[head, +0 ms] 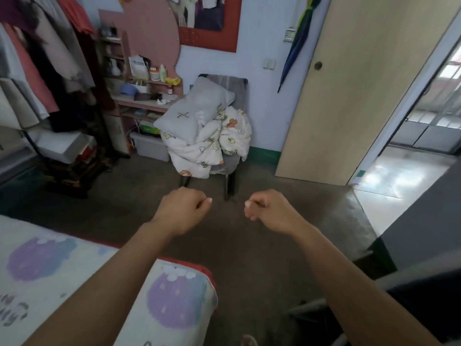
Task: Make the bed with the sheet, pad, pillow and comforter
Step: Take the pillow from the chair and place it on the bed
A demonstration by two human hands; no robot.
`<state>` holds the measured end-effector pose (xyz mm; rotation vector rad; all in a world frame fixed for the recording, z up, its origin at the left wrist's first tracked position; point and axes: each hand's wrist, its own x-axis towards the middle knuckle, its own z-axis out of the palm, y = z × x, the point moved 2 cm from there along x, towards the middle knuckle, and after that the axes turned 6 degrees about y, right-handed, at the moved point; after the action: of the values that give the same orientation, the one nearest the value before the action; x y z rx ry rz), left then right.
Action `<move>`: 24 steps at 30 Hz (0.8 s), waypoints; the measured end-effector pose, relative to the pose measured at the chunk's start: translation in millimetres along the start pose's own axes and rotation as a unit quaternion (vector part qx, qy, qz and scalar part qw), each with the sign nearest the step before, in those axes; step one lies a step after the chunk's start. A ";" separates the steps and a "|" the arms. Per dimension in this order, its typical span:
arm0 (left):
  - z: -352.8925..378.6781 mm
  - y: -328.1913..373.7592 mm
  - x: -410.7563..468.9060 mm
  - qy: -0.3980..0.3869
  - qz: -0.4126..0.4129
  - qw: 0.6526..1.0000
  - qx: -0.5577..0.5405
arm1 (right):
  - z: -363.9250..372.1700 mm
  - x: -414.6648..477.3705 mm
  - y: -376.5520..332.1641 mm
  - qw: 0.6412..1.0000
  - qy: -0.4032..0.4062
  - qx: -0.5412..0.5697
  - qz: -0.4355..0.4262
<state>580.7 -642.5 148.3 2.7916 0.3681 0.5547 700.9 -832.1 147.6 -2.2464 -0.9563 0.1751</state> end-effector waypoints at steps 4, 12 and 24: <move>45.6 8.9 109.5 0.010 -0.026 1.000 0.014 | -30.4 103.3 63.9 1.000 -0.024 0.013 -0.002; 93.3 17.3 278.1 0.014 -0.042 0.999 0.022 | -86.7 257.1 150.6 1.000 -0.014 0.012 -0.013; 171.9 -56.8 537.9 0.048 -0.037 0.998 -0.014 | -103.5 522.2 229.3 0.999 -0.013 0.024 -0.016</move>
<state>1120.1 -466.4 157.7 2.7188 0.4789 0.6734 1250.2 -647.1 150.1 -2.1876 -0.9909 0.2113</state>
